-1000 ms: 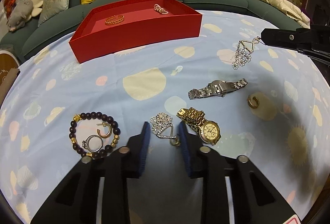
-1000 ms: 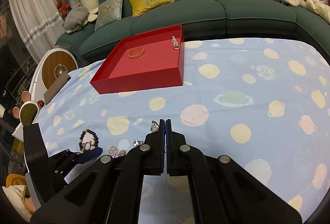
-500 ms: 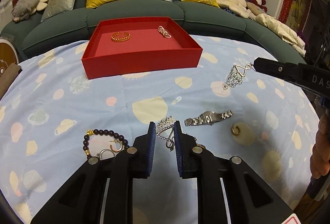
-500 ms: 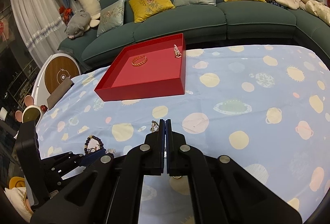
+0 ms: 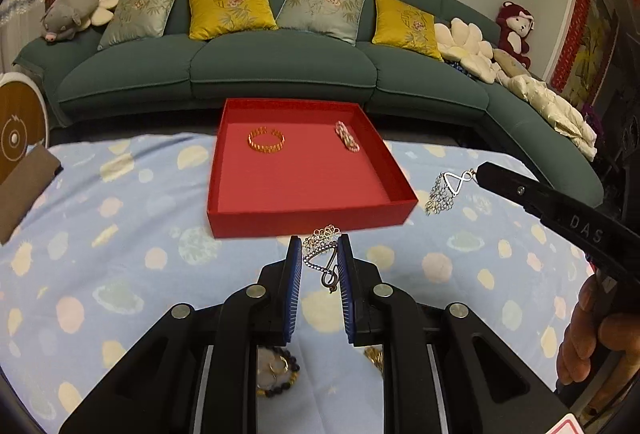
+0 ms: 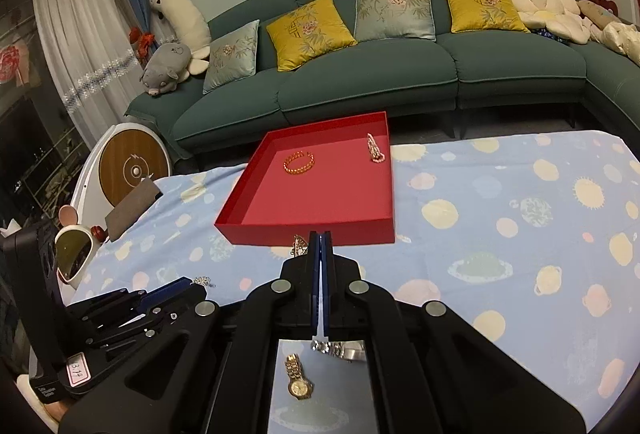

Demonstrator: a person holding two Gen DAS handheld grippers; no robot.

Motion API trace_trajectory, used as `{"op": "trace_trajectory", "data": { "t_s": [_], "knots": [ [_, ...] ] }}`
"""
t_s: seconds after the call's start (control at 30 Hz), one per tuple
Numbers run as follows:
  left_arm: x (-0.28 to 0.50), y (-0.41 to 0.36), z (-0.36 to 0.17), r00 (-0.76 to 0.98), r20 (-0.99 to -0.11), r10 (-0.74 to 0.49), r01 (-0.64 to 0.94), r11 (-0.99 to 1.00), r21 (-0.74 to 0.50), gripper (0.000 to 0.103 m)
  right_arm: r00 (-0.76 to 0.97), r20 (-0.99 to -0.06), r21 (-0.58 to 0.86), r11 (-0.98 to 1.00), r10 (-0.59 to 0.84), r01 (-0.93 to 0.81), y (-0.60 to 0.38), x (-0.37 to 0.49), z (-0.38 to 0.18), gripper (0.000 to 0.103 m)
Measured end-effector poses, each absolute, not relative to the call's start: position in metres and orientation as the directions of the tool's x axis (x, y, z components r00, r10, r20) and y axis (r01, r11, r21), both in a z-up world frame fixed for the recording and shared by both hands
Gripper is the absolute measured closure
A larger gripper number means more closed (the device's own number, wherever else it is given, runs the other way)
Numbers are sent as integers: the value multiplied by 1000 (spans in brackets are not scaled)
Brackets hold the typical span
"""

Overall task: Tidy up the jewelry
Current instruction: 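Carry the brooch with the left tool into the tray while the right tool drops the pendant there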

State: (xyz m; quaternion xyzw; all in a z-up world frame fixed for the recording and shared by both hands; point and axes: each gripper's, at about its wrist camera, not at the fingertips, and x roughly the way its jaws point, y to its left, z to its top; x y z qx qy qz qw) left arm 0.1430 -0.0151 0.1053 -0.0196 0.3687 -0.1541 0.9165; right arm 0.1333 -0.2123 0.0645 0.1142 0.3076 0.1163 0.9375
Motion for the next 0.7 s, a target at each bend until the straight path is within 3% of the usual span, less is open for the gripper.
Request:
{"op": "trace_trajectory", "data": {
  "t_s": [0.23,0.7],
  "knots": [
    [223,-7,115,709,-665,-233,216,970,-110,88,786,-552,289,948,278,-133,-210,204,80,103],
    [340,-16,49,631,-761,-147,133,988,-80,88,696,-671,285,956,254,-74,-191,336,26,103]
  ]
}}
